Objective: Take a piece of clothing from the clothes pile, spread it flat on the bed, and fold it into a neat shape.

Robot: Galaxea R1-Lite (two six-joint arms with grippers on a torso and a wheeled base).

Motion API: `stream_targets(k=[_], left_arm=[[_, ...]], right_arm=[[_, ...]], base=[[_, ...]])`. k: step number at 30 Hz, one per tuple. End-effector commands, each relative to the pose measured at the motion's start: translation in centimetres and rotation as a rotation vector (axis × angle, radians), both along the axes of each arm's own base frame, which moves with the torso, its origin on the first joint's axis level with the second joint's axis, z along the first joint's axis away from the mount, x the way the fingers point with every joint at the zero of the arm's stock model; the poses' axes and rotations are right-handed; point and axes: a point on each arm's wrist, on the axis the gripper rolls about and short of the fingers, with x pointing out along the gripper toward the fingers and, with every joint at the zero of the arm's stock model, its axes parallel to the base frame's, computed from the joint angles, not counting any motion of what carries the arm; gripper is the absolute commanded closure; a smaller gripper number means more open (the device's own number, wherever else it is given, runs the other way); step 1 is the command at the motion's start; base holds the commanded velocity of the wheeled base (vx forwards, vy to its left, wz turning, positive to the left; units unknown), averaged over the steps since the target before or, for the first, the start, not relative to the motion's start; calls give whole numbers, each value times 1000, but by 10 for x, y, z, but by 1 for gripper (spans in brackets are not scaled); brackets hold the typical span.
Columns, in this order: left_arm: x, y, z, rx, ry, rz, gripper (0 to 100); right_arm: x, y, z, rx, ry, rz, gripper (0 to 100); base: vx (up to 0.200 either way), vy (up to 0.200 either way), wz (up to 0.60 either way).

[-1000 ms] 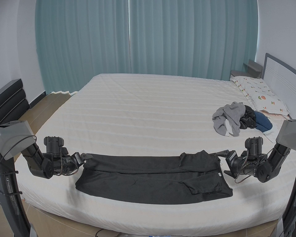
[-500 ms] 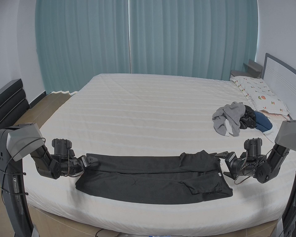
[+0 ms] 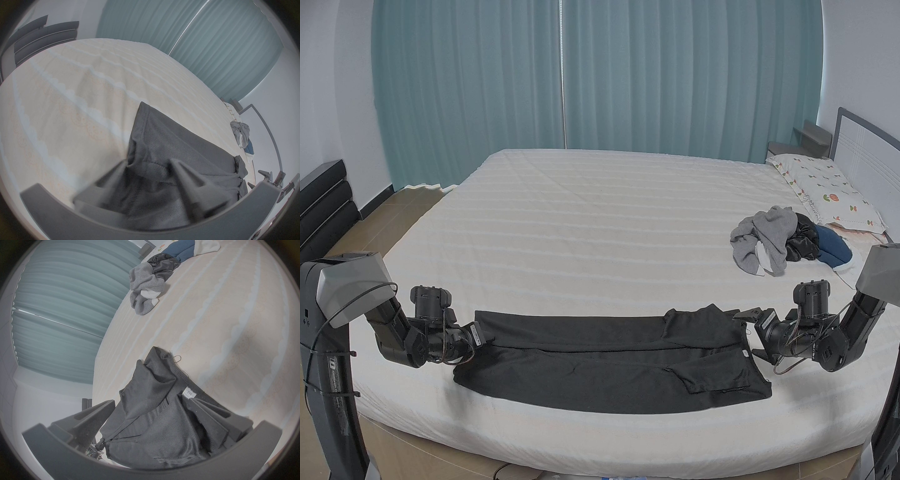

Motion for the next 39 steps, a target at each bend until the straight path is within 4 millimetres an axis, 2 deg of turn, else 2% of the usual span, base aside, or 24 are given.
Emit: stream_targets(k=[1, 26, 32, 39], left_arm=[[0, 0, 2, -1, -6, 1, 100], [5, 2, 4, -23, -56, 25, 100], [6, 2, 6, -39, -59, 39, 100], [6, 1, 9, -48, -63, 45, 100]], right_arm=[[0, 0, 0, 0, 0, 1, 0], [8, -16, 4, 66, -9, -49, 0], [8, -16, 2, 69, -4, -46, 0], [9, -16, 2, 69, -6, -47, 0]], base=[[0, 0, 0], [0, 0, 0], [-200, 0, 0], [0, 0, 0]])
